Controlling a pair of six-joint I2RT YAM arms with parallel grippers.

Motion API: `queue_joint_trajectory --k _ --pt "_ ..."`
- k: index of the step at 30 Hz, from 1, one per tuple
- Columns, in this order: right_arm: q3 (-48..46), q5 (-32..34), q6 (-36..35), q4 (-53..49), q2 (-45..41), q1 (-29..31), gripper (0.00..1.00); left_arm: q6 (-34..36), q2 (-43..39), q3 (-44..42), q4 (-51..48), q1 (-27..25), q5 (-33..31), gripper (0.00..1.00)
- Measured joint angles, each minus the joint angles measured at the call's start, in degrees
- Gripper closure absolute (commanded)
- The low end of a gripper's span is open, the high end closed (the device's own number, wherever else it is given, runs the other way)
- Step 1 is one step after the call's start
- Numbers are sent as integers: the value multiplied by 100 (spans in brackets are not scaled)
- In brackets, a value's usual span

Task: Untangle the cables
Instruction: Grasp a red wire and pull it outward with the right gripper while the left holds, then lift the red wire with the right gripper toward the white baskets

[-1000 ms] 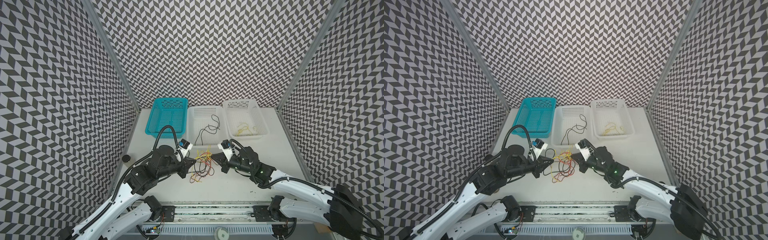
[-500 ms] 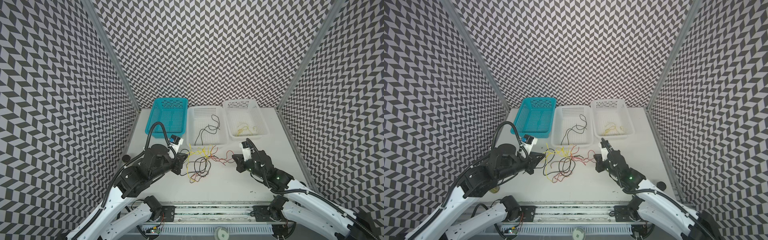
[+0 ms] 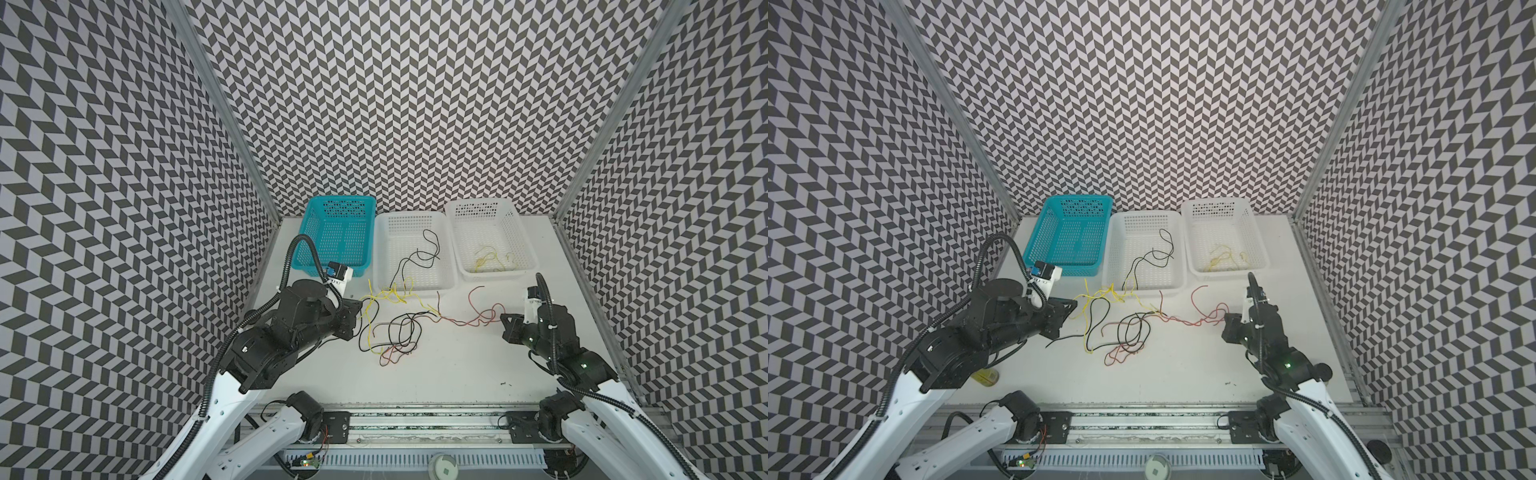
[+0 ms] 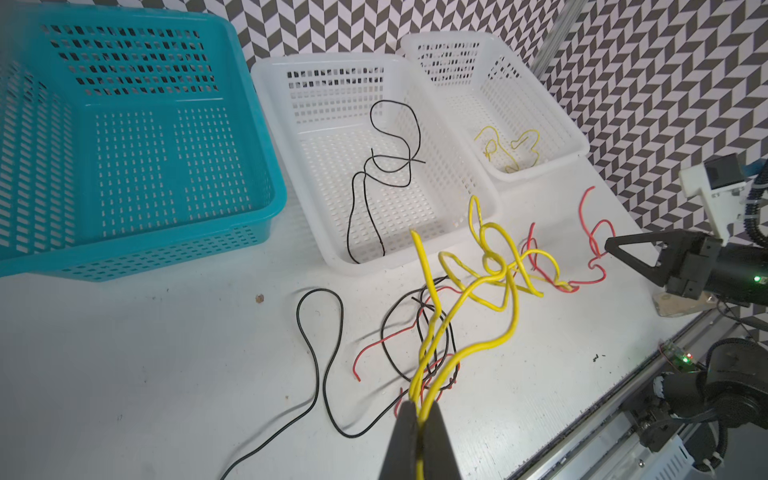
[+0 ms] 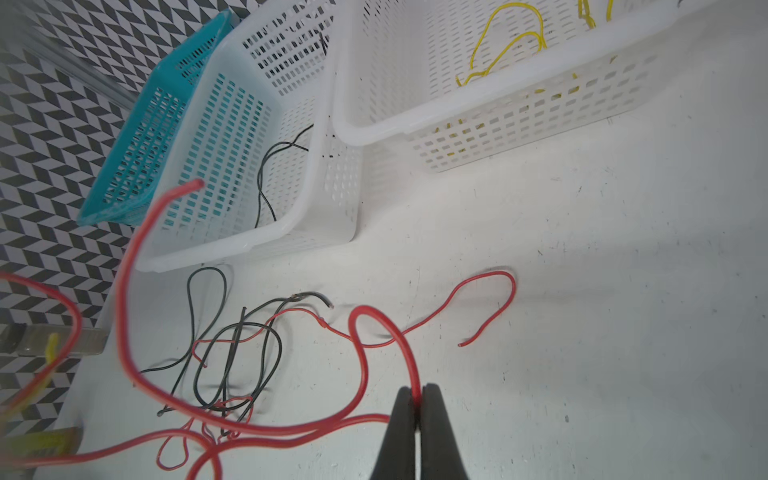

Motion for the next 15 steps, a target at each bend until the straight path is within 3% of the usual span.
queue_joint_trajectory --k 10,15 --pt "31 -4 94 -531 -31 -903 100 15 -417 345 -168 234 -772 100" --pt "28 -319 98 -529 -63 -1115 100 -74 -623 341 -136 245 -730 100"
